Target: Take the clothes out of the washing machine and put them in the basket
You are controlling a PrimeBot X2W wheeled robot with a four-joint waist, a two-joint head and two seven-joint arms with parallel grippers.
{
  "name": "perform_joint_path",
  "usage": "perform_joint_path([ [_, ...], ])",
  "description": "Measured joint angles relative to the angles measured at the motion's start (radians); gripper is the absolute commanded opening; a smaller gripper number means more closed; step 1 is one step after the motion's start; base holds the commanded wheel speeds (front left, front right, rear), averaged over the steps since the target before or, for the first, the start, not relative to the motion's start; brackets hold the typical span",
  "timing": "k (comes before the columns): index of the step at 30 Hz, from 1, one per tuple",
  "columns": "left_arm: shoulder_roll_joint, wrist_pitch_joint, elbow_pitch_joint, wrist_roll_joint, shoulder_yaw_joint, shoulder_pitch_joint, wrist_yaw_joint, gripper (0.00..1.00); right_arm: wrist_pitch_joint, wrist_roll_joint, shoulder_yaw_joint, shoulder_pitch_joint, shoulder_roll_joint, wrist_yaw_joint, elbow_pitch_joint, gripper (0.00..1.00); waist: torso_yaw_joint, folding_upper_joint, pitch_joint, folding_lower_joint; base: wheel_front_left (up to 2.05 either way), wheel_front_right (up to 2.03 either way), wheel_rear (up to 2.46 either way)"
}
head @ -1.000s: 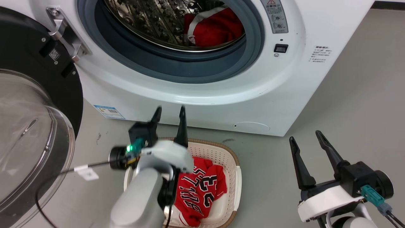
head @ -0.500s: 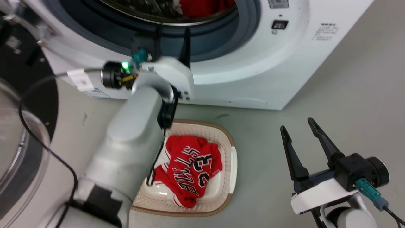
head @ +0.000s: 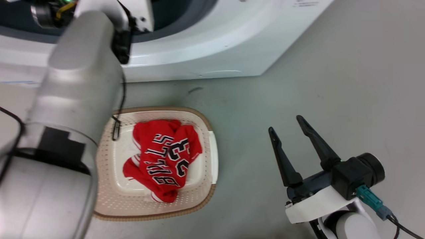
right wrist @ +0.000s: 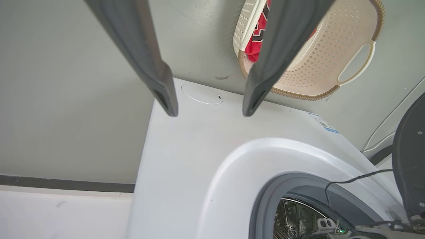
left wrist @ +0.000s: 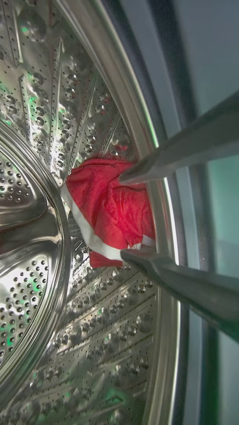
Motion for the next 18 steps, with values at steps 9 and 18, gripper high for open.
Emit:
perform_joint_path([
  [9, 0.117, 0.14, 0.045, 0.002, -0.006, -0.098, 0.01, 1.0, -0.033, 0.046, 0.072, 0.005, 0.0, 0.0, -0.002, 1.0, -0.115, 0.0, 0.076, 0.0, 0.0, 0.0, 0.0],
  [18, 0.231, 0.26, 0.056, 0.01, -0.019, -0.132, 0.035, 1.0, -0.05, 0.082, 0.129, 0.056, 0.0, 0.0, -0.002, 1.0, -0.202, 0.0, 0.116, 0.0, 0.0, 0.0, 0.0],
])
